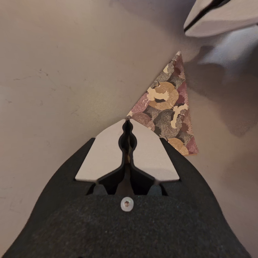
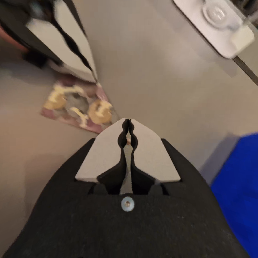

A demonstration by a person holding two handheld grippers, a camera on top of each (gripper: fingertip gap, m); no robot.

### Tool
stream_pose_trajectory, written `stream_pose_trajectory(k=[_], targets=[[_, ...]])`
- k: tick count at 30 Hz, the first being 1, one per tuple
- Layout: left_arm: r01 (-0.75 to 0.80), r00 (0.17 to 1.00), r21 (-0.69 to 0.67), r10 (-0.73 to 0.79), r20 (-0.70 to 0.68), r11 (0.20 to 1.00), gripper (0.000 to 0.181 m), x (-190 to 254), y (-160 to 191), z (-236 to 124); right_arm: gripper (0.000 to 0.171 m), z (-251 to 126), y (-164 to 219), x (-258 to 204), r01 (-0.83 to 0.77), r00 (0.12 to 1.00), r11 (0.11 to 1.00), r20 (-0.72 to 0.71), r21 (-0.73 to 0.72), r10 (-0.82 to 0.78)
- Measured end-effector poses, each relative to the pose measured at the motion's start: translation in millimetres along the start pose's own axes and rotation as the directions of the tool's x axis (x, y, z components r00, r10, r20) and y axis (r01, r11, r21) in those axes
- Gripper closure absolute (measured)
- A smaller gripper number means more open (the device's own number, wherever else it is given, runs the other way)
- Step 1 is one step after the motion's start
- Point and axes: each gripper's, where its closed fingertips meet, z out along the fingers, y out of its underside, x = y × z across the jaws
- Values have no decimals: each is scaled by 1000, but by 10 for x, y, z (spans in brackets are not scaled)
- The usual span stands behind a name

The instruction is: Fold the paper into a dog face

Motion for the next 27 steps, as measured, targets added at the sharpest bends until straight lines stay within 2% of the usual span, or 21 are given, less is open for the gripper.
stream_pose_trajectory(k=[2,4,11,14,19,27], targets=[[2,1000,-1,-2,9,1000,181,5,3,-2,171,163,-67,-214,14,996,1000,93,3,-14],[1,1000,-3,-1,16,1000,181,11,7,-5,171,348,-6,-254,55,994,997,93,-51,-50],[-25,999,-10,25,45,1000,181,13,7,-4,171,593,-13,-437,140,979,989,155,-44,-131],[-57,998,-33,58,14,998,181,39,0,1,171,614,-42,-450,169,975,985,153,-26,-163],[-218,971,-10,216,-98,976,181,221,-153,35,171,613,-40,-452,135,972,991,196,-15,-129],[-314,943,-66,303,-138,947,181,155,-167,174,171,613,-40,-451,133,973,991,193,-15,-128]])
